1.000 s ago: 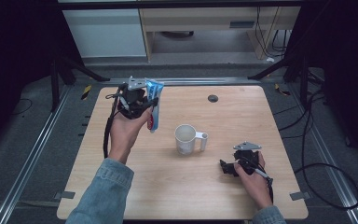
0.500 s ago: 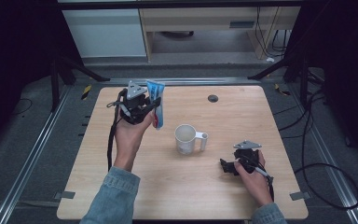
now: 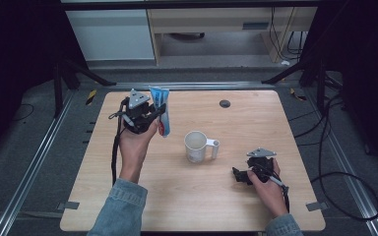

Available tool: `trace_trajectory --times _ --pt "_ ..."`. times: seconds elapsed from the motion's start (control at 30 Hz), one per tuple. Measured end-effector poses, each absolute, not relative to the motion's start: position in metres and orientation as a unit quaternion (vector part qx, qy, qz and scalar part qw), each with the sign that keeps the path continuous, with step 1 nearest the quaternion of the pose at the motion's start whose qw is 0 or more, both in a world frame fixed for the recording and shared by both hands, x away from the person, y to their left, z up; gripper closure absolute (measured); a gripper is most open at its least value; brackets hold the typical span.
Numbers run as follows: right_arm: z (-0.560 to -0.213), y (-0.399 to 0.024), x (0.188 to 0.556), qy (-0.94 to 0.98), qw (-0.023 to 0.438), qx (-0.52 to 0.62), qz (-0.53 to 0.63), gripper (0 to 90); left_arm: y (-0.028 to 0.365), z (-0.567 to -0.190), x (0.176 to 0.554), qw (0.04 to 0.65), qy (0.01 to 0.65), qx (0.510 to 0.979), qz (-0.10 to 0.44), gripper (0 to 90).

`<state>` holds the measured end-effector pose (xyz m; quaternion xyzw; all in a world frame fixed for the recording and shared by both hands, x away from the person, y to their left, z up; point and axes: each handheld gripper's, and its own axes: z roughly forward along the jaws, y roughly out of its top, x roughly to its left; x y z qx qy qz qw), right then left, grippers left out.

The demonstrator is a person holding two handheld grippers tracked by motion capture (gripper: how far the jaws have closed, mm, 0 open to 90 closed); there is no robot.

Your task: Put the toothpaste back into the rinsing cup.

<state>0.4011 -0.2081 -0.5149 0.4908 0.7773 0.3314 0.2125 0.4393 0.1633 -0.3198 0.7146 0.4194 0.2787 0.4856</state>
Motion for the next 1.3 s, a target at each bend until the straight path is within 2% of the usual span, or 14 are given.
trace_trajectory --times 0.6,1.3 --pt "-0.515 -0.208 0.401 0.777 0.213 0.491 0.331 0.4 0.155 -0.308 0.429 0.512 0.409 0.698 0.289 72.8" --pt "-0.515 -0.208 0.399 0.775 0.214 0.494 0.332 0.5 0.137 -0.302 0.424 0.525 0.387 0.700 0.291 72.8"
